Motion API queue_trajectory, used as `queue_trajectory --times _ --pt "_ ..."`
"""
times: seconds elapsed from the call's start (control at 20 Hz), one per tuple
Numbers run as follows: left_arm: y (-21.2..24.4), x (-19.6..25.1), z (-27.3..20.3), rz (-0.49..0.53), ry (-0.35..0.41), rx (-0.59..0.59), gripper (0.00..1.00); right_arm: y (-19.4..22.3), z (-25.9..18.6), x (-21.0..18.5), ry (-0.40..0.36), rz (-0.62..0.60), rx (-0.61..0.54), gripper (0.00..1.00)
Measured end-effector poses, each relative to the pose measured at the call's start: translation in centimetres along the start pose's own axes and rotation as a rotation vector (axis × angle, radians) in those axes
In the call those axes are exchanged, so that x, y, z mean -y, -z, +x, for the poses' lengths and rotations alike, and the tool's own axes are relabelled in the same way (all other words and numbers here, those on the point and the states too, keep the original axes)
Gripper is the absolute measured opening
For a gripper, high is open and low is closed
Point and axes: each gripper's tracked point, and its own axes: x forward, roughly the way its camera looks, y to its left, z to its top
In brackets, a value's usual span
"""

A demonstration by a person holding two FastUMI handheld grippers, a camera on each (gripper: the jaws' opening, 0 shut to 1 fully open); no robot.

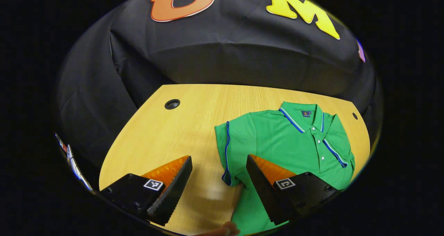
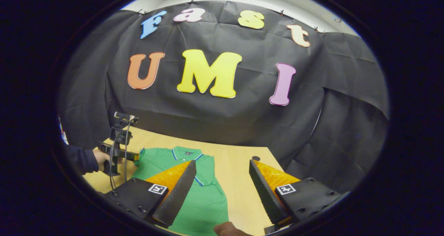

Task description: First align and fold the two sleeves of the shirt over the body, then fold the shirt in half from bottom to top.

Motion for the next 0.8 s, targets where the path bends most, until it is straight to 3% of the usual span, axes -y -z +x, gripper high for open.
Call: queue_trajectory --times 0.25,0.3,0.45,0.5,0.55,0.6,0.65,0.7,0.75,0.8 --pt "-0.4 0.2 3.7 -0.042 -0.009 -0.067 0.98 2.3 -0.5 -1.2 0.004 0.019 -0.092 0.98" --pt "-0.2 0.4 4.0 -0.049 0.001 -0.082 0.91 2.8 -0.4 -1.7 -0.003 0.021 -0.106 0.98" --pt "0.7 0.9 4.7 -0.046 0.01 -0.127 0.84 4.2 -0.2 -3.2 -0.03 0.013 -0.147 0.98" --pt "0.8 1.0 4.7 -0.048 0.012 -0.131 0.76 4.4 -0.3 -3.8 -0.042 0.013 -0.155 0.98" --pt "0.8 1.1 4.8 -0.046 0.013 -0.136 0.78 4.4 -0.4 -4.0 -0.049 0.01 -0.155 0.98" --pt "0.9 1.2 4.9 -0.047 0.017 -0.139 0.62 4.2 -0.3 -4.1 -0.051 0.007 -0.151 0.98" --pt "0.9 1.1 4.9 -0.048 0.013 -0.142 0.58 4.1 -0.3 -4.1 -0.052 0.008 -0.148 0.98" --pt "0.9 1.1 5.1 -0.048 0.01 -0.147 0.45 4.0 -0.2 -4.1 -0.053 0.013 -0.146 0.99" --pt "1.3 1.2 5.2 -0.049 0.017 -0.161 0.48 4.0 -0.2 -4.2 -0.052 0.016 -0.149 0.98" --pt "1.6 1.3 5.3 -0.05 0.024 -0.18 0.39 4.1 -0.1 -4.1 -0.05 0.017 -0.151 0.99"
